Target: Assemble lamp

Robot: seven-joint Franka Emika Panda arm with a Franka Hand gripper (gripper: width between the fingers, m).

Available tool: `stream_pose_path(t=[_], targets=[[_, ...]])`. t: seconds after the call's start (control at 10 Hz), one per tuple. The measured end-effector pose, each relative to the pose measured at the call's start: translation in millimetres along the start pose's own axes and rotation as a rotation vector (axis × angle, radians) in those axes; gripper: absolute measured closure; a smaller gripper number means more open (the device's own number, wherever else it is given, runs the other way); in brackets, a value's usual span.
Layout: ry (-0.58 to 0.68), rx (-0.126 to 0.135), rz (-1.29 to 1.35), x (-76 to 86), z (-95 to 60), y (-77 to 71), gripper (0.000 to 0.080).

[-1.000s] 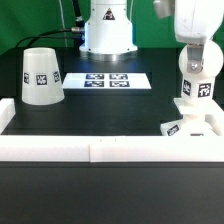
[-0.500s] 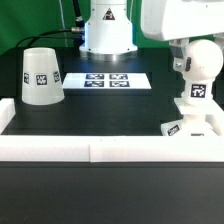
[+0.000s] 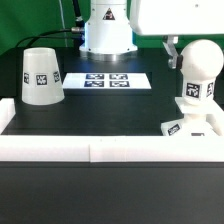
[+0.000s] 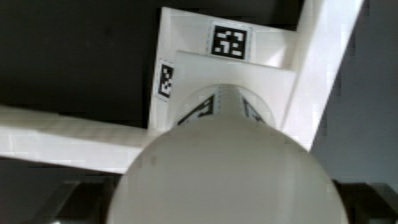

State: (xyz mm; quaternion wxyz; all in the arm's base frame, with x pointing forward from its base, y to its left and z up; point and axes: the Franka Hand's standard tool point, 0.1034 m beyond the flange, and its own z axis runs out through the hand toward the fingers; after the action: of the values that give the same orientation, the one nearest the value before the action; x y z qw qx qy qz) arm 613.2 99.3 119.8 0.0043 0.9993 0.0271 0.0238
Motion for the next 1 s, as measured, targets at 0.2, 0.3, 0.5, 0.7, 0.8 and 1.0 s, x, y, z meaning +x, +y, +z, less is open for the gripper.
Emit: stream_pose_path(t=[0.2, 0.3, 0.5, 0.7, 0.8, 1.0], targets=[[-0.002, -0.002, 0.186, -0.5, 0.5, 1.0, 0.022], [-0.004, -0.002, 0.282, -0.8, 0.8, 1.5, 0.022], [-0.01, -0.006, 0.413, -2.2, 1.3, 1.4, 0.022], [-0.021, -0.008, 0.62, -4.0, 1.6, 0.7, 0.022], [-0.033, -0.001, 0.708, -5.2, 1.8, 0.1, 0.022], [-0.041, 0.007, 0.797, -5.8, 2.0, -0.1, 0.022]])
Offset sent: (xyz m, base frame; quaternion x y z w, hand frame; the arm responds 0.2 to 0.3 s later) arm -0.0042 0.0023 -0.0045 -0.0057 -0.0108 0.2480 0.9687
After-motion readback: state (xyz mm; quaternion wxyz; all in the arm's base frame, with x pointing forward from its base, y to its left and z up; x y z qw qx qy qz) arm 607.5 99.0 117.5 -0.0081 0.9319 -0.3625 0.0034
